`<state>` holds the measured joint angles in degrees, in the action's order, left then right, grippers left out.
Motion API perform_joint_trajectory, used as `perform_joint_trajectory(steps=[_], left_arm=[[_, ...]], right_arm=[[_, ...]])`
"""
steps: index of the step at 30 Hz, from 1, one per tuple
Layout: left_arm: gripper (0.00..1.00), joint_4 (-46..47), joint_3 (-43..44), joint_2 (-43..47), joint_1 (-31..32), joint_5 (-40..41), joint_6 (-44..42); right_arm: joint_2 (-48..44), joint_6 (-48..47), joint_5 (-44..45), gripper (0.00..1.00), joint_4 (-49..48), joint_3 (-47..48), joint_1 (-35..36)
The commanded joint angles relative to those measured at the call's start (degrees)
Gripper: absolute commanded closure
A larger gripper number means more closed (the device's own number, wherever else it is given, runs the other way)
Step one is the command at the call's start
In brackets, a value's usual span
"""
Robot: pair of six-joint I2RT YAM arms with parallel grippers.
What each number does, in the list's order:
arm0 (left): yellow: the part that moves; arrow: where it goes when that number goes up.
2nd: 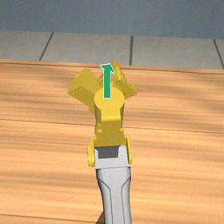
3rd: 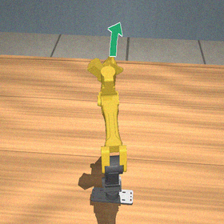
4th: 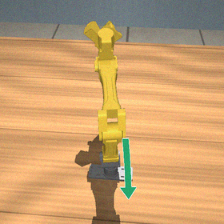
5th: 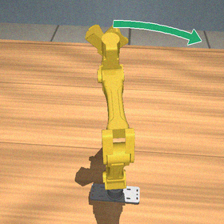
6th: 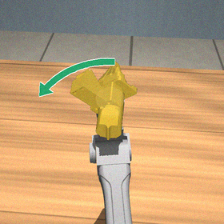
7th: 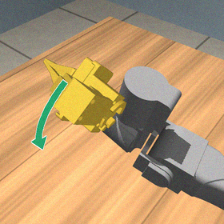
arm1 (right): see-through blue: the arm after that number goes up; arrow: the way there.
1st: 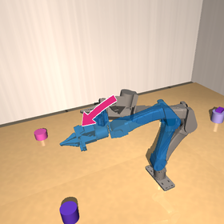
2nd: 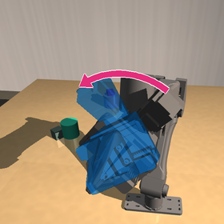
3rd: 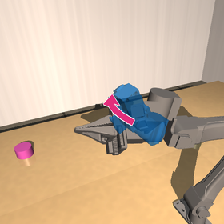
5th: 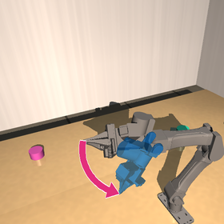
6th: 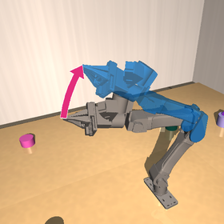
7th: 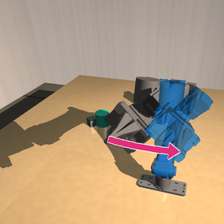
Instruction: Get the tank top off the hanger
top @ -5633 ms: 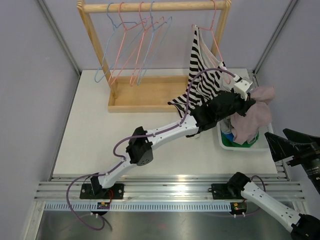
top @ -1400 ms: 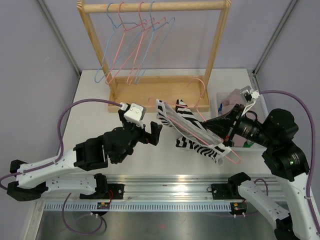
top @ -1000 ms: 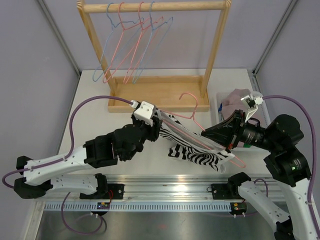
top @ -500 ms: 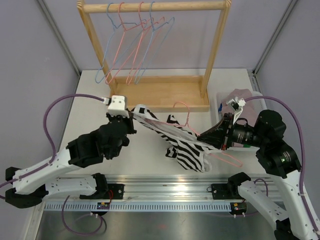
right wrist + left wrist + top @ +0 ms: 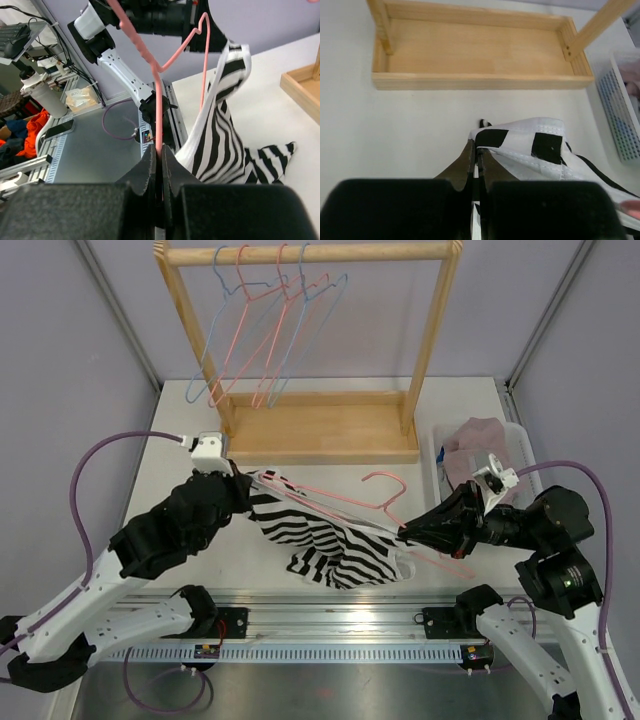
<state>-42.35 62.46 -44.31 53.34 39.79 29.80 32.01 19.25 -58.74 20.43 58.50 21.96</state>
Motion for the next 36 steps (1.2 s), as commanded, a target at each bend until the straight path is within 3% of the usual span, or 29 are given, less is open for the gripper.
perform_joint_trajectory(steps=[1,5,7,8,9,12,14,17,18,21,23,28,36], left_arm=[[1.00,3.40,-2.50,2.20,-1.05,-13.30,-2.81],[1.00,12.70,-8.92,6.51,-1.05,-32.87,-2.82],[1.00,15.44,-11.73,8.53,-0.96,-39.32,-2.56],[1.00,18.06,-14.53,8.89,-0.96,-46.57,-2.73],[1.00,19.13,-15.77,9.24,-0.96,-49.17,-2.30],[1.00,19.85,-19.30,10.74,-0.87,-52.45,-0.02],[1.00,17.41,-20.53,11.70,-0.87,-50.09,0.87],[1.00,10.05,-19.75,12.41,-0.78,-41.59,1.66],[1.00,8.09,-18.44,12.93,-0.78,-39.98,1.92],[1.00,1.14,-15.88,13.81,-0.70,-33.82,1.67],[1.00,-2.89,-12.72,13.91,-0.70,-31.46,0.01],[0.92,-8.80,-7.26,11.80,-0.70,-29.24,-5.18],[0.92,-1.43,-12.35,14.87,-0.70,-33.02,-9.94]], right_arm=[[-1.95,3.07,-2.26,1.00,-11.27,-1.80,-0.16],[-4.23,11.50,7.81,1.00,-28.91,-9.35,-0.16],[-4.67,17.21,12.92,1.00,-44.54,-15.04,-0.25],[-4.41,19.14,18.00,1.00,-50.51,-17.08,-0.25],[-3.37,22.12,20.92,1.00,-62.49,-19.10,-0.25],[0.93,23.91,32.08,1.00,-80.38,-24.74,-0.16],[3.14,23.21,38.68,1.00,-84.05,-25.54,-0.25],[4.47,16.73,44.32,1.00,-73.56,-21.43,-0.25],[4.38,13.48,45.89,1.00,-59.33,-19.24,-0.25],[6.30,9.34,52.32,1.00,-36.42,-10.09,-0.25],[8.75,7.57,53.11,1.00,-29.34,-5.87,-0.25],[16.84,2.47,60.21,1.00,-20.79,5.53,-0.25],[39.14,-1.58,67.09,1.00,-9.98,29.01,0.19]])
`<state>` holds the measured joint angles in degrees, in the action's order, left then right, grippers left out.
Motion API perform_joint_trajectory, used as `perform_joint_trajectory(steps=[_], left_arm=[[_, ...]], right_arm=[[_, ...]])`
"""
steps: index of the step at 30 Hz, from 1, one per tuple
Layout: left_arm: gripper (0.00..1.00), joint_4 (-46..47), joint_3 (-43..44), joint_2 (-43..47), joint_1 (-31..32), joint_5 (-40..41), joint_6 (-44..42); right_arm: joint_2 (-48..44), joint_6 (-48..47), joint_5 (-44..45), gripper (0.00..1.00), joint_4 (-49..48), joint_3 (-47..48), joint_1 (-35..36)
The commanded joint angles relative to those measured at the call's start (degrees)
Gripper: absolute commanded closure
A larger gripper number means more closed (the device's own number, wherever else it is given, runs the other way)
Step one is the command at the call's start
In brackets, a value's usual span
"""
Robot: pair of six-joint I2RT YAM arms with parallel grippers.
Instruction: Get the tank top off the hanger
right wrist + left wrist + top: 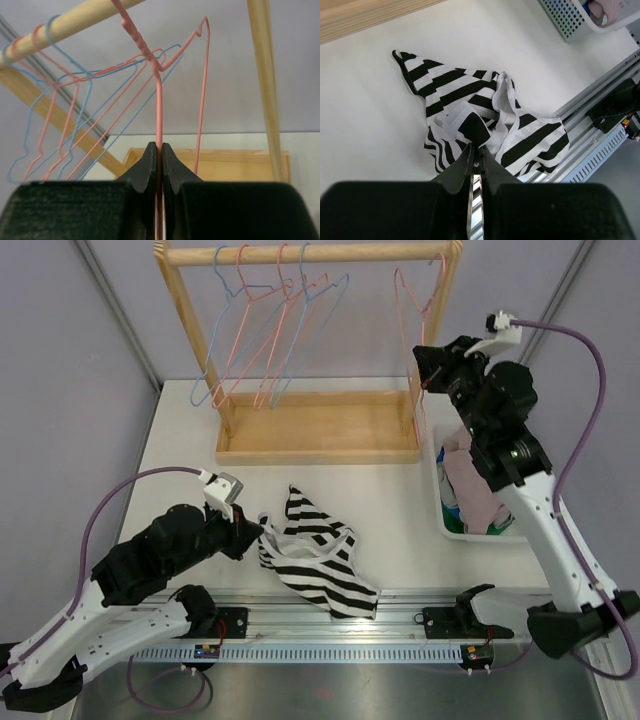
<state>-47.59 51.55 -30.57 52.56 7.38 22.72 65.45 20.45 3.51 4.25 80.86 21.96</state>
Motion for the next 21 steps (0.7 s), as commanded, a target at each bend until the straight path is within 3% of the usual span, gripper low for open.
perform_joint_trajectory(steps=[1,8,13,17,18,21], left_arm=[[0.91,4.26,-1.89,1.21,0.09,-0.61,-2.86],[0.79,5.23,-2.94,2.18,0.00,1.15,-2.33],[0.75,5.67,-3.74,3.15,0.00,0.80,-2.07],[0.56,5.58,-3.74,2.53,0.00,0.88,-1.98],[0.45,5.58,-3.74,2.53,0.00,1.06,-1.80],[0.29,5.23,-3.56,3.05,0.00,2.38,-1.45]], right_arm=[[7.48,-3.13,5.97,1.00,6.64,10.68,0.80],[23.73,-8.06,14.15,1.00,9.36,26.17,7.14],[26.92,-7.71,15.65,1.00,8.14,29.97,7.58],[27.18,-7.35,16.27,1.00,6.47,30.14,7.75],[27.80,-7.44,16.62,1.00,6.82,31.63,7.84],[30.87,-8.93,16.27,1.00,10.24,36.99,7.75]])
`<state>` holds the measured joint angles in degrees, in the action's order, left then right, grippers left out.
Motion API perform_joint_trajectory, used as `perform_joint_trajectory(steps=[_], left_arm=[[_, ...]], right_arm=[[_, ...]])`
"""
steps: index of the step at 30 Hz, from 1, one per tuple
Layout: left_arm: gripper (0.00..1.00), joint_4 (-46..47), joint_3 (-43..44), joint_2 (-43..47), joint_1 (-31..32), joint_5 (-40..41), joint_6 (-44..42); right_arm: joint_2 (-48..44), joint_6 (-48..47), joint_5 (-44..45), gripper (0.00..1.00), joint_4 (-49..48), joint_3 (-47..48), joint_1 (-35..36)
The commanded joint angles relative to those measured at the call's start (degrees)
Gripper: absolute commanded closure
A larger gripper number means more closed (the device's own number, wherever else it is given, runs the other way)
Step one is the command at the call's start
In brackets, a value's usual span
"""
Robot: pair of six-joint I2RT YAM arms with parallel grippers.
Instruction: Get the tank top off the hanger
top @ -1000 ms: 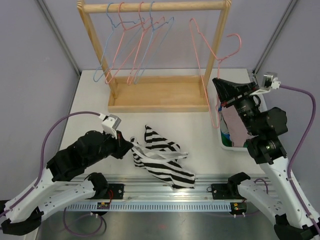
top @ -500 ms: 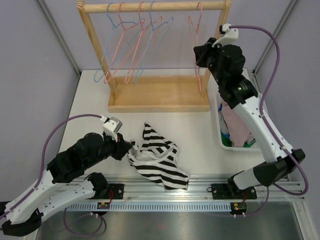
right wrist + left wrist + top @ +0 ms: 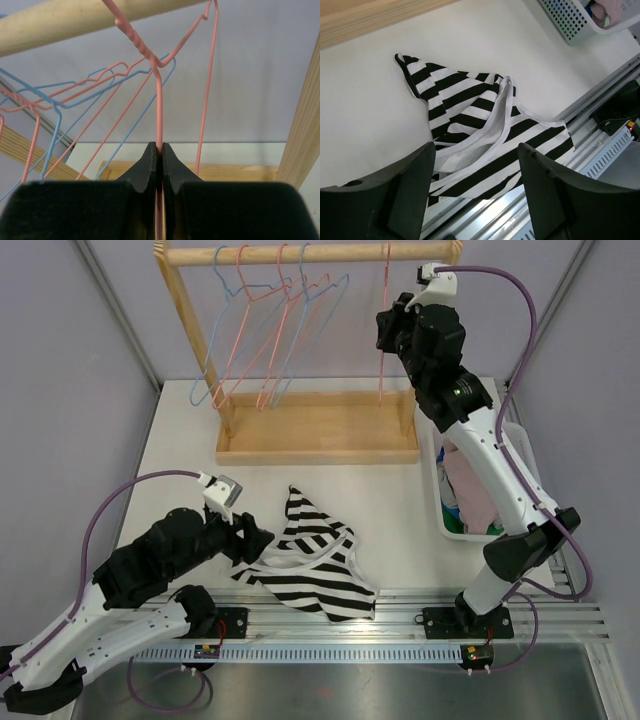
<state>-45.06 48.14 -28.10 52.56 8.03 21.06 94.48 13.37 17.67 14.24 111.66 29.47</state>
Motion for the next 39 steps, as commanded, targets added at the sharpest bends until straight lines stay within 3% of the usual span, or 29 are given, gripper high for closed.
perform_joint_trajectory(steps=[1,6,8,16,19,20,22,24,27,34,39], left_arm=[[0.27,2.69,-0.15,1.37,0.00,2.33,0.38],[0.19,2.78,-0.50,3.57,-0.08,4.00,0.91],[0.01,2.61,-0.42,4.10,-0.17,5.41,1.35],[0.01,1.99,-0.33,3.05,-0.79,6.99,1.79],[0.01,1.90,-0.42,2.87,-0.96,7.26,1.97],[0.01,1.90,-0.42,2.79,-1.14,7.26,1.97],[0.01,1.82,-0.15,2.17,-1.23,7.61,2.14],[0.01,1.64,-0.06,1.47,-1.23,8.92,2.75],[0.01,1.90,0.20,-2.65,-1.14,9.98,4.60],[0.01,8.84,-1.12,-16.80,1.31,8.13,9.17],[0.01,11.48,0.37,-29.87,9.40,12.26,11.01]], right_arm=[[2.81,-2.37,2.19,1.00,1.31,7.77,0.15],[7.21,-2.56,1.66,1.00,8.43,14.91,0.15],[6.52,-1.68,1.40,1.00,7.57,12.72,0.06],[6.96,1.83,-0.88,1.00,10.90,12.98,-1.17],[5.11,2.89,-2.03,0.77,9.58,9.73,-1.09],[4.67,2.89,-2.29,0.61,9.49,8.76,-1.17],[3.09,2.81,-2.20,0.52,9.66,7.97,-1.17],[1.60,2.19,-2.46,0.34,10.02,6.56,-1.17],[-3.23,0.26,-4.31,0.01,11.42,3.40,-1.17],[-24.56,-3.51,-8.88,0.00,14.84,-13.11,-1.17],[-36.89,-3.79,-16.41,0.00,22.22,-24.45,-1.17]])
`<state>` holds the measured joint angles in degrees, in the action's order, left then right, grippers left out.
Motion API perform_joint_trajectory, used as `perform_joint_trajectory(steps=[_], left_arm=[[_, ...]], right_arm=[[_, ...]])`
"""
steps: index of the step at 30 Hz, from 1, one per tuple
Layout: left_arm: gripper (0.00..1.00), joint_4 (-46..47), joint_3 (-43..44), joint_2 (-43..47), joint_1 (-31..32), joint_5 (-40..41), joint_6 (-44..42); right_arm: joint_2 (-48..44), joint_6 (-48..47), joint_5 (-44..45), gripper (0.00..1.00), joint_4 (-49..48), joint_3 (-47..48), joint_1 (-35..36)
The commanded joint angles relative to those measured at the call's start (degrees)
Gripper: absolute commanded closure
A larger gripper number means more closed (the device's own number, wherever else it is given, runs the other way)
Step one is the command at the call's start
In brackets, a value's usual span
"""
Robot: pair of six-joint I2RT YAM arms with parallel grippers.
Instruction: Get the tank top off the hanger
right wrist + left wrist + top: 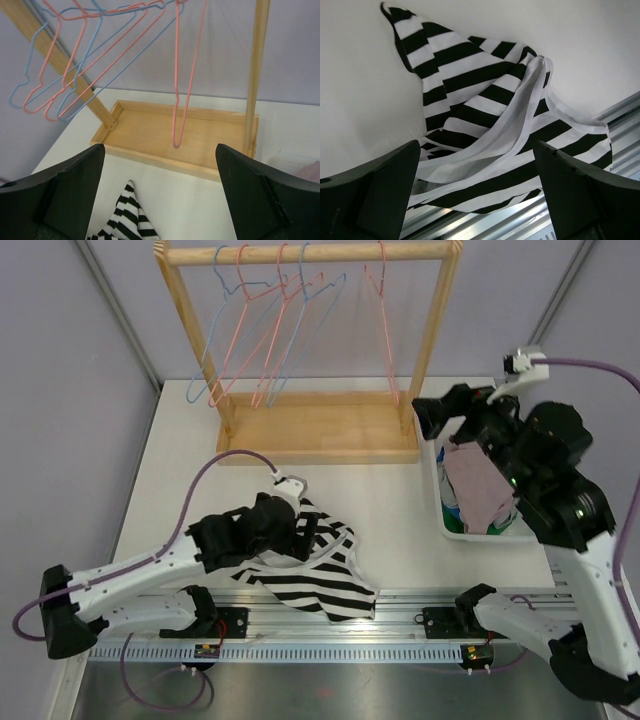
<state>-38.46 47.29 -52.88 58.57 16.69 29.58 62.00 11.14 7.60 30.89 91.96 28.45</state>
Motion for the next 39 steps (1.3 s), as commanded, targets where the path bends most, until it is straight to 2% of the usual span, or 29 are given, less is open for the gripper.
perform_joint_trajectory(steps=[1,5,8,14,16,17,18,20,21,22,26,31,33,36,37,39], left_arm=[[0.01,5.06,1.49,-6.78,4.44,3.88,2.76],[0.01,7.16,1.93,-16.27,8.57,3.35,4.34],[0.01,11.36,0.00,-22.60,9.02,0.99,5.31],[0.01,17.88,-2.11,-33.77,9.11,-1.83,7.07],[0.07,18.59,-1.76,-36.92,9.11,-2.18,7.24],[0.13,19.55,-1.33,-37.72,9.02,-2.71,6.89],[0.39,19.82,-1.15,-38.34,9.02,-3.32,6.72],[0.75,20.26,0.08,-38.96,9.02,-3.68,6.54],[0.90,20.18,0.52,-38.53,9.02,-3.42,6.54],[1.00,20.26,0.87,-38.00,9.20,-3.24,6.37],[1.00,19.91,4.65,-31.51,10.07,-0.52,4.88],[1.00,21.40,15.89,-25.43,11.13,1.86,-1.62],[1.00,21.24,20.89,-26.30,11.04,-0.32,-5.49],[1.00,18.60,33.19,-31.30,11.13,-4.02,-9.36],[1.00,17.29,39.83,-34.80,11.13,-4.73,-10.15],[1.00,16.58,45.93,-38.68,11.13,-6.75,-12.61]], right_arm=[[-8.08,-1.38,-7.41,0.00,7.41,-6.52,-0.15],[-17.33,0.46,-15.22,0.01,10.85,-16.80,-0.15],[-24.28,2.31,-19.27,0.01,11.73,-21.72,-0.15],[-33.69,5.39,-23.06,0.00,13.75,-23.23,-0.15],[-35.36,6.09,-24.37,0.01,14.89,-21.92,-0.15],[-35.80,6.26,-24.90,0.00,15.42,-21.39,-0.15],[-36.59,6.35,-25.43,0.01,16.47,-20.95,-0.15],[-37.56,6.53,-26.40,0.00,17.09,-19.81,-0.15],[-38.87,6.79,-26.06,0.00,17.53,-19.72,-0.15],[-39.49,6.88,-24.92,0.00,17.88,-19.46,-0.15],[-41.52,6.62,-21.58,0.01,20.34,-18.23,-0.15],[-44.15,5.92,-17.36,0.00,22.71,-15.68,-0.15],[-45.12,5.91,-16.04,0.00,23.85,-14.02,-0.15],[-46.26,5.65,-13.67,0.00,24.65,-11.90,-0.15],[-46.61,5.56,-12.79,0.00,24.83,-11.37,-0.06],[-47.23,5.04,-12.17,0.01,25.62,-9.36,-0.15]])
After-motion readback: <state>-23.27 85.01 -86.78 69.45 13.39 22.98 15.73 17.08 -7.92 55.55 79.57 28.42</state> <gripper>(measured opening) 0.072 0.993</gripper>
